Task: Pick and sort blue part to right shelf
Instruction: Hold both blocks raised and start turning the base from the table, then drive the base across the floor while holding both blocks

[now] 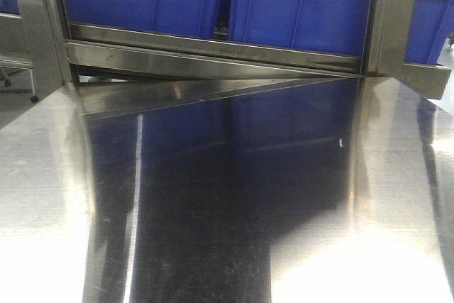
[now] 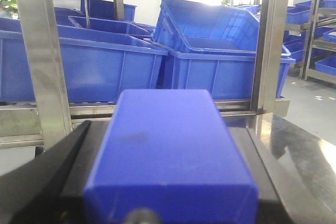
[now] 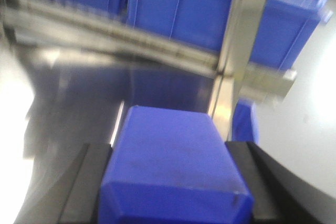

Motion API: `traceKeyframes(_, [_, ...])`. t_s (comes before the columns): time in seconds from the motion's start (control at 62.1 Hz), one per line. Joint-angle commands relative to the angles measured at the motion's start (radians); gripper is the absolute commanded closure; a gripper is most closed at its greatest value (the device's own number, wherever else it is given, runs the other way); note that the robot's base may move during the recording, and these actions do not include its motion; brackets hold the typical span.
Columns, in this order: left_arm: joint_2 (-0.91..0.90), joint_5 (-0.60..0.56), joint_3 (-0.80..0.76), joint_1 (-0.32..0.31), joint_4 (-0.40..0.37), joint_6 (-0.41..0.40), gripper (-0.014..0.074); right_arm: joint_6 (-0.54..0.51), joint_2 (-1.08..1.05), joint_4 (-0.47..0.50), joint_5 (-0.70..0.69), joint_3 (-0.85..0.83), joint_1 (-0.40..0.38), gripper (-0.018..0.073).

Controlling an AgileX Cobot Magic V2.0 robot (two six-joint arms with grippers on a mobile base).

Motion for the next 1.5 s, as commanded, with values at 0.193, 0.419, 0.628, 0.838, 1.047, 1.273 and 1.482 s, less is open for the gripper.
traceKeyframes(0.193, [0.015,-0.083,-0.027,-0.007,0.012,-0.009,0.0302,-0.007,-0.125,-0.042,-0.191,-0.028,0.002,0.0334])
traceKeyframes(0.419, [0.015,-0.083,-0.027,-0.007,0.012,-0.009,0.0302,-0.007,-0.125,-0.042,-0.240,-0.028,0.002,0.0334])
traceKeyframes(0.628, [0.015,-0.083,-0.027,-0.007,0.012,-0.009,0.0302,-0.007,-0.125,-0.042,-0.238,-0.026,0.002,0.0334])
traceKeyframes(0.838, [0.015,-0.083,-0.027,-0.007,0.012,-0.009,0.0302,-0.007,-0.125,-0.042,-0.238,-0.026,0.002,0.0334])
traceKeyframes(1.047, [0.015,-0.083,-0.027,-0.007,0.012,-0.009,0.0302,-0.007,-0.125,-0.042,-0.238,-0.026,0.002,0.0334])
traceKeyframes(1.273, [0.015,-0.083,-0.027,-0.007,0.012,-0.009,0.0302,-0.007,-0.125,-0.042,-0.238,-0.026,0.002,0.0334])
traceKeyframes(1.482, [0.015,-0.083,-0.027,-0.007,0.012,-0.009,0.0302,-0.007,-0.125,-0.042,-0.238,-0.026,0.002,0.0334])
